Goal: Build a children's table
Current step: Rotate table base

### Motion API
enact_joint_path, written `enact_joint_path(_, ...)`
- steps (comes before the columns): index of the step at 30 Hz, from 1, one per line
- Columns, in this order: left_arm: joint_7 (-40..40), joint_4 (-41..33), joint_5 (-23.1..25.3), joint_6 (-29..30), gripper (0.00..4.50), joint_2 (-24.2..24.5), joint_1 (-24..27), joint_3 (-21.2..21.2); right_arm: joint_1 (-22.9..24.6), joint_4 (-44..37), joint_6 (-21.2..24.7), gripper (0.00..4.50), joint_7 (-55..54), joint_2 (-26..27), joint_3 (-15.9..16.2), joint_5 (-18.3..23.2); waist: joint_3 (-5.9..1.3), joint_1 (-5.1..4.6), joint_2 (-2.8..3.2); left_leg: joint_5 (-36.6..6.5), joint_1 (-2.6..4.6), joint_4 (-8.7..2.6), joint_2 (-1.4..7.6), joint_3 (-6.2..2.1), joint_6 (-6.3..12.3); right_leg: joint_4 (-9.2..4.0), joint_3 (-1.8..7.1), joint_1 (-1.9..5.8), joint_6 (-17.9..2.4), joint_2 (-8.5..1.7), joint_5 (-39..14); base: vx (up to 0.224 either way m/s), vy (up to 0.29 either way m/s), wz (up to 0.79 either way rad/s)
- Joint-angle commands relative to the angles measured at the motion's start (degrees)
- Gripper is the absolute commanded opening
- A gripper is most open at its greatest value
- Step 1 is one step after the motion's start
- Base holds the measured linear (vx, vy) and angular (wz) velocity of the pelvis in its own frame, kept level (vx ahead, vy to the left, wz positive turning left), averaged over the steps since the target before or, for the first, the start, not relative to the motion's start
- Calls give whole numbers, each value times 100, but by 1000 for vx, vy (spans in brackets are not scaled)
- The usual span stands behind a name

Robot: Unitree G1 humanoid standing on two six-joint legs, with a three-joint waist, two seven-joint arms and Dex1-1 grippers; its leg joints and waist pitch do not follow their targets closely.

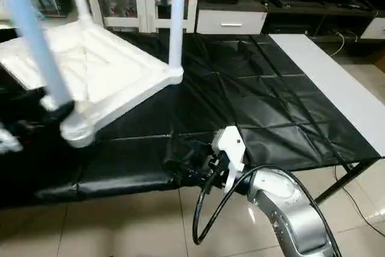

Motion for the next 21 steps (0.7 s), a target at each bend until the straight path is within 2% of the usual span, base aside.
enact_joint_path(1, 43, -343, 7, 223, 447, -73, -144, -336, -67, -44, -13, 318, 36, -54, -42, 17, -257, -25, 155, -2220, -2, -530, 95, -28, -173, -434, 207, 162, -727, -199, -2109, 0, 0, 0)
enact_joint_path(2, 144, -377, 48, 330, 447, -122, -228, -442, -67, -41, -17, 318, 36, -56, -44, 18, -260, -22, 160, -2208, 4, -528, 94, -27, -178, -428, 207, 157, -731, -191, -2085, 0, 0, 0)
enact_joint_path(3, 310, -296, 223, 369, 447, -286, -476, -670, -69, -39, -16, 318, 36, -59, -48, 23, -261, -27, 140, -2160, -4, -523, 85, -23, -160, -431, 206, 158, -730, -183, -2027, 0, 0, 0)
enact_joint_path(4, 336, -278, 254, 373, 447, -317, -522, -711, -70, -37, -16, 318, 36, -59, -49, 24, -258, -33, 129, -2144, -16, -527, 82, -22, -155, -436, 203, 170, -712, -177, -2039, 0, 0, 0)
enact_joint_path(5, 495, -84, 502, 315, 447, -521, -791, -922, -69, -34, -21, 318, 34, -62, -35, 12, -275, -30, 128, -2047, -8, -503, 73, -14, -143, -435, 205, 171, -708, -179, -1943, 0, 0, 0)
enact_joint_path(6, 542, -16, 571, 299, 447, -588, -874, -979, -69, -33, -23, 318, 33, -63, -30, 8, -275, -27, 124, -1997, -20, -507, 72, -15, -130, -438, 205, 185, -701, -182, -1940, 0, 0, 0)
enact_joint_path(7, 712, 244, 807, 254, 447, -845, -1178, -1191, -66, -39, -23, 318, 29, -65, -16, 0, -276, -25, 122, -1916, -40, -496, 59, -10, -111, -448, 207, 198, -667, -188, -1980, 0, 0, 0)
enact_joint_path(9, 820, 419, 975, 205, 447, -1001, -1360, -1329, -59, -55, -18, 318, 28, -68, -13, 4, -292, -10, 120, -1826, -27, -470, 56, -4, -96, -462, 205, 192, -605, -201, -2065, 0, 0, 0)
enact_joint_path(10, 941, 671, 1147, 162, 447, -1229, -1601, -1504, -48, -72, -13, 318, 22, -72, -12, 3, -294, -23, 124, -1692, -78, -483, 59, -16, -87, -448, 207, 228, -617, -203, -1935, 0, 0, 0)
enact_joint_path(11, 959, 735, 1178, 152, 447, -1287, -1659, -1546, -43, -77, -13, 318, 21, -74, -13, 2, -285, -26, 120, -1694, -92, -488, 55, -15, -74, -460, 197, 226, -579, -191, -2010, 0, 0, 0)
enact_joint_path(12, 1007, 958, 1306, 74, 447, -1433, -1835, -1706, -32, -83, -15, 318, 21, -81, -18, 1, -302, -9, 129, -1672, -67, -463, 50, -8, -59, -479, 199, 209, -556, -207, -2073, 0, 0, 0)
enact_joint_path(13, 1035, 1118, 1423, -28, 447, -1504, -1936, -1813, -19, -90, -16, 318, 22, -88, -25, 5, -327, 0, 123, -1554, -82, -461, 62, -21, -53, -451, 199, 232, -589, -220, -1929, 0, 0, 0)
enact_joint_path(14, 1080, 1418, 1493, -128, 447, -1678, -2104, -1895, -2, -111, -13, 318, 17, -101, -35, 7, -321, -3, 150, -1506, -88, -463, 60, -19, -42, -453, 199, 225, -608, -210, -1843, 0, 0, 0)
enact_joint_path(15, 1091, 1719, 1644, -270, 447, -1800, -2270, -2035, 9, -131, -1, 318, 8, -111, -51, 16, -336, -2, 148, -1446, -75, -446, 60, -10, -27, -448, 192, 226, -651, -203, -1674, 0, 0, 0)
enact_joint_path(16, 1091, 1719, 1644, -270, 447, -1800, -2270, -2035, 9, -131, -1, 318, 8, -111, -51, 16, -336, -1, 140, -1405, -76, -442, 55, 1, 10, -466, 194, 219, -663, -190, -1585, 0, 0, 0)
enact_joint_path(17, 1093, 1913, 1740, -357, 447, -1876, -2376, -2119, 13, -143, 10, 318, 1, -116, -62, 21, -356, 16, 144, -1284, -76, -430, 65, -3, 23, -413, 199, 236, -780, -208, -1311, 0, 0, 0)
enact_joint_path(18, 1048, 2460, 1946, -616, 447, -2119, -2658, -2301, 23, -158, 18, 318, -9, -133, -84, 26, -340, -2, 124, -1221, -116, -434, 49, 9, 80, -432, 196, 255, -792, -195, -1276, 0, 0, 0)
enact_joint_path(19, 1043, 2778, 2067, -775, 447, -2257, -2827, -2394, 26, -163, 20, 318, -14, -142, -93, 23, -372, 27, 152, -1197, -61, -402, 50, 21, 88, -432, 199, 230, -816, -199, -1201, 0, 0, 0)
enact_joint_path(20, 1089, 3261, 2207, -980, 447, -2490, -3095, -2484, 30, -173, 25, 318, -15, -161, -105, 23, -373, 35, 142, -1163, -40, -391, 45, 36, 126, -443, 207, 214, -862, -197, -1098, 0, 0, 0)
enact_joint_path(21, 1128, 3439, 2250, -1047, 447, -2580, -3197, -2500, 30, -177, 29, 318, -14, -168, -110, 26, -378, 59, 128, -1058, -72, -394, 61, 24, 173, -390, 208, 262, -999, -211, -817, 0, 0, 0)
